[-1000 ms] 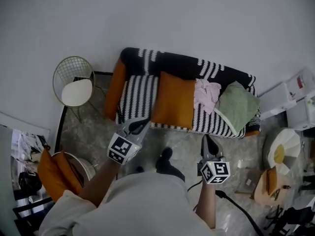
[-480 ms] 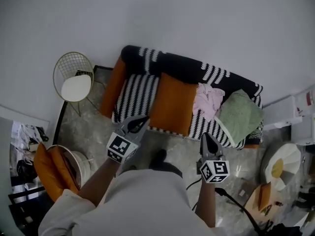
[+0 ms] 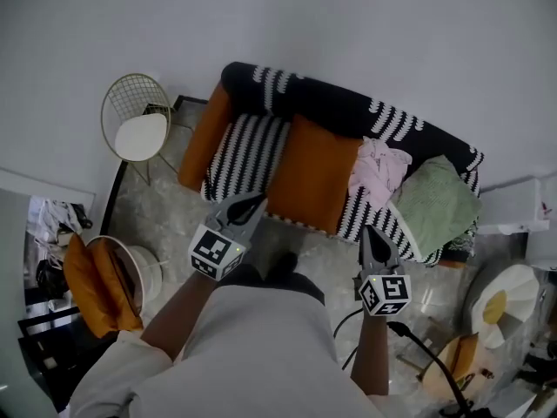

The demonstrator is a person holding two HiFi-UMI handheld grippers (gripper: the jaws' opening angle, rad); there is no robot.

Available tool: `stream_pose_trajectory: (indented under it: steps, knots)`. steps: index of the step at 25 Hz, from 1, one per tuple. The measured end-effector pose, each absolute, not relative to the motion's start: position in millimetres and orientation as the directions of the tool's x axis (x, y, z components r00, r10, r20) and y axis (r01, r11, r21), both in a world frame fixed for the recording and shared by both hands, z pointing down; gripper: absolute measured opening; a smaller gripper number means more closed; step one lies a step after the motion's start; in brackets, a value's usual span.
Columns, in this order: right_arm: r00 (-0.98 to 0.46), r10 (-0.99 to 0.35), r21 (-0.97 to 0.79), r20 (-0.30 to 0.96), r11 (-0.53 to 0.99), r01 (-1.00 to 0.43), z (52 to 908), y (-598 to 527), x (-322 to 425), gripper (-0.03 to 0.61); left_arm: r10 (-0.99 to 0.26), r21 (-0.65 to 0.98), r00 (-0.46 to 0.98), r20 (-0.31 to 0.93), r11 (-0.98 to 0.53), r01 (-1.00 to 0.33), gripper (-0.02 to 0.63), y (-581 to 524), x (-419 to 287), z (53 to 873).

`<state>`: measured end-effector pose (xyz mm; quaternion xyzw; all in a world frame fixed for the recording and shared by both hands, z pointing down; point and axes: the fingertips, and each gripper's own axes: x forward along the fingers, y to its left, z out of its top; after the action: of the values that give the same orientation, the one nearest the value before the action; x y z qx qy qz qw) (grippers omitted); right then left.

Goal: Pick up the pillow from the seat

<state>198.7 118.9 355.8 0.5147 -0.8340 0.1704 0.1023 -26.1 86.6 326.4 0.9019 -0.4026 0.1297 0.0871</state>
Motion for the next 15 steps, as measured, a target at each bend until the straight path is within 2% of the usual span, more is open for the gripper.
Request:
stream_pose_trajectory:
  steps: [15]
  knots:
    - [-0.420,-0.812,-0.192,0.405,0.374,-0.907,399.2,63.6,190.6,0.008,-0.670,0.084,0.642,0.372,-0.665,-0.742,-0.002,22.5,-35.0,375.3]
